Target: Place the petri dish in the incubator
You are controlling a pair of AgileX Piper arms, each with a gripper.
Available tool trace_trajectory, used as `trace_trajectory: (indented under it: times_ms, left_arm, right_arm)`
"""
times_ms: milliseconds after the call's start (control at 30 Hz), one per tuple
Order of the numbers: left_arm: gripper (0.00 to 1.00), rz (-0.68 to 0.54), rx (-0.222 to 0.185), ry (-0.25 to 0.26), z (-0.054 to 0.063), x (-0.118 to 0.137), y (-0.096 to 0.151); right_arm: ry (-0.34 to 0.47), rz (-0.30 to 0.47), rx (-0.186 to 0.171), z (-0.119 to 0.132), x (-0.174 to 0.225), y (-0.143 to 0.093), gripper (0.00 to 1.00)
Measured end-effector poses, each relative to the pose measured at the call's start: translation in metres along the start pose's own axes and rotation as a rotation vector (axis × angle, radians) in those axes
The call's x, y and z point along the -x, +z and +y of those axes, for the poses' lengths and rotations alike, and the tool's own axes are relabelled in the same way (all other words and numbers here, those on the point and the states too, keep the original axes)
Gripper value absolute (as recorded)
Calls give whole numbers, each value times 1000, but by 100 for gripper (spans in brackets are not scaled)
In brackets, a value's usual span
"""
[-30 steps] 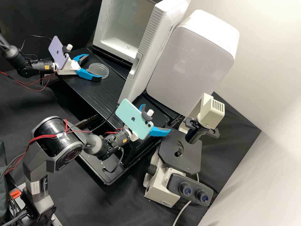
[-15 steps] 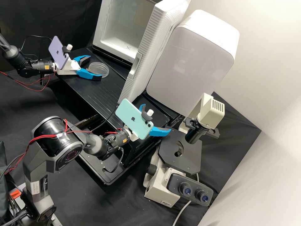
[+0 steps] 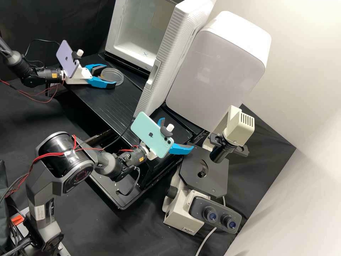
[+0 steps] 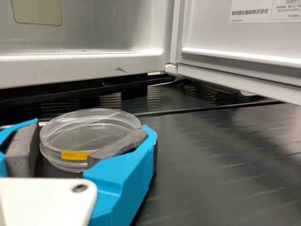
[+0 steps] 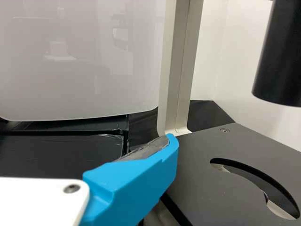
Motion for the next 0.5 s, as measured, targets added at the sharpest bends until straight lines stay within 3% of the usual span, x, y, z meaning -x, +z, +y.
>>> trace_trajectory:
  times_ms: [500]
  left_arm:
    - [0,-3,0,-15,1,-3,4]
  right_arm:
    - [0,0,0,0,0,0,100]
